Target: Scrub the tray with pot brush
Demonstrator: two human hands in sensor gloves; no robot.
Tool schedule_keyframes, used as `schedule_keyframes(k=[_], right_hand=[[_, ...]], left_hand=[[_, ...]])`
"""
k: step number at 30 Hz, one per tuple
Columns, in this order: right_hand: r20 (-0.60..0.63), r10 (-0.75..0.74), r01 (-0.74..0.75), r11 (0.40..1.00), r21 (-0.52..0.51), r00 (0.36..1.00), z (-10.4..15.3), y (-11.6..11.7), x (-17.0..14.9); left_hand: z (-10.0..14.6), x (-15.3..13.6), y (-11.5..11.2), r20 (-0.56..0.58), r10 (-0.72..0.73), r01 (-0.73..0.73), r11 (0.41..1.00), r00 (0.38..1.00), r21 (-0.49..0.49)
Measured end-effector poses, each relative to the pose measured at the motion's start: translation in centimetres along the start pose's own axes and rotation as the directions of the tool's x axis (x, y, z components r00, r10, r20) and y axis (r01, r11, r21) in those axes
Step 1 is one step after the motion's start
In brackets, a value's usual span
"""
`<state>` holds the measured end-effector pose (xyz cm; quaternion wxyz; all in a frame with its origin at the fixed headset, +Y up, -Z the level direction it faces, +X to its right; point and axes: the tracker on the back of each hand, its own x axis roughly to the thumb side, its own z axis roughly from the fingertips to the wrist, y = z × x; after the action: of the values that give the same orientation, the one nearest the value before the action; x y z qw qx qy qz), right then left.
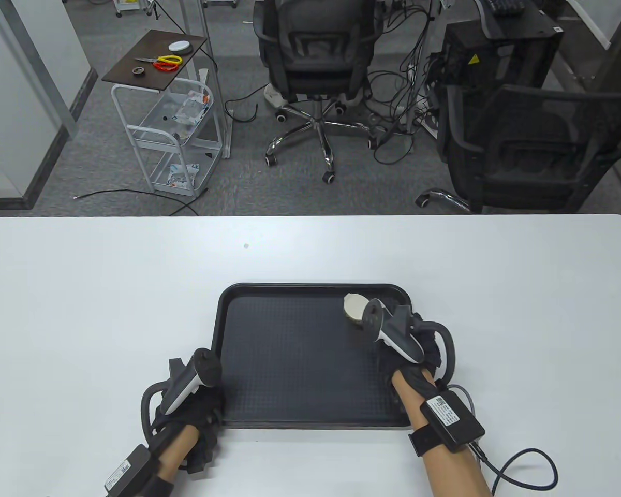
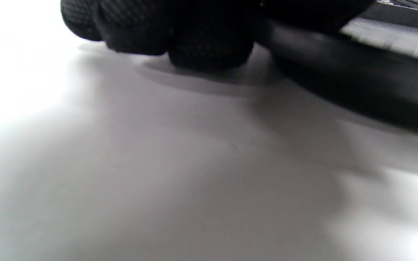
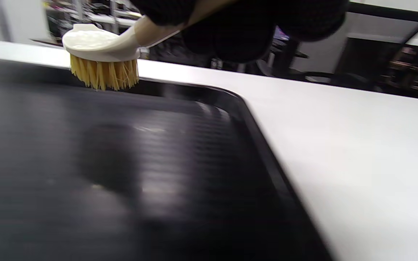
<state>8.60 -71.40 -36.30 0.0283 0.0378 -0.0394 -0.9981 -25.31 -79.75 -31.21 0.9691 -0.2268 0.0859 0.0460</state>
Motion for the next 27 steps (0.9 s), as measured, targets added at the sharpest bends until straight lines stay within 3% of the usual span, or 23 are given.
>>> schedule_keyframes(k=[9, 15, 21, 27], right_hand=[[0.2, -0.083, 0.077, 0.996, 0.041, 0.976, 1.1, 1.1, 11.8], [0.243, -0.065, 0.052, 0.997, 0.06, 0.968, 1.6, 3.1, 15.2], [0.222, -0.089, 0.077, 0.995, 0.062, 0.971, 1.7, 3.7, 13.5], [0.123, -0.086, 0.079, 0.995, 0.062, 0.989, 1.8, 3.8, 6.9]], left_hand=[[0.0, 0.0, 0.0, 0.0, 0.001, -0.001, 1.0, 1.0, 0.0], [0.0, 0.0, 0.0, 0.0, 0.0, 0.0, 1.0, 1.0, 0.0], [-0.1, 0.0, -0.1, 0.0, 0.0, 0.0, 1.0, 1.0, 0.0], [-0.1, -0.1, -0.1, 0.001, 0.004, -0.004, 1.0, 1.0, -0.002]])
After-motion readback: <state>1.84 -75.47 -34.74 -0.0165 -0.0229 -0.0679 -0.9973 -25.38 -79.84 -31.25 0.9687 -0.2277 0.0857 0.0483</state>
